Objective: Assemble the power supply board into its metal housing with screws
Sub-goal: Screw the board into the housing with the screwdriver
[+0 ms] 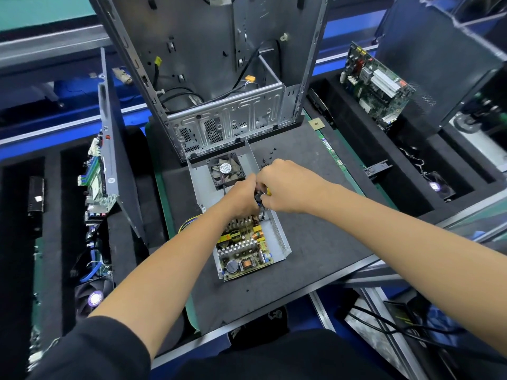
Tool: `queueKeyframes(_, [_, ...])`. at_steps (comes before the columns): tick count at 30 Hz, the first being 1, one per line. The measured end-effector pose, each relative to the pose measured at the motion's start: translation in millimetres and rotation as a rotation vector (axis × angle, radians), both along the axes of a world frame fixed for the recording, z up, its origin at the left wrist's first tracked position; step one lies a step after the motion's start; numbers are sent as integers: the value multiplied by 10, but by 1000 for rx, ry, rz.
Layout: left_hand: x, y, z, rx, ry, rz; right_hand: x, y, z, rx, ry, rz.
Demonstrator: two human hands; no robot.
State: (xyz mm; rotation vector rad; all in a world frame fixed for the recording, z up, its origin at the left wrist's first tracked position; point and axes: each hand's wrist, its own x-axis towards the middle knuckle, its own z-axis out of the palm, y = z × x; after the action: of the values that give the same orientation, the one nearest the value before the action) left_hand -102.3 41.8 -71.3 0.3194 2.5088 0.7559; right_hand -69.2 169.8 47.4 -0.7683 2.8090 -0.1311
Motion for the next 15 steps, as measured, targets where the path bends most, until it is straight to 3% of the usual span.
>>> queueKeyframes(15, [-1,-38,-76,47,40,-27,-10,-52,-40,12,-25,32])
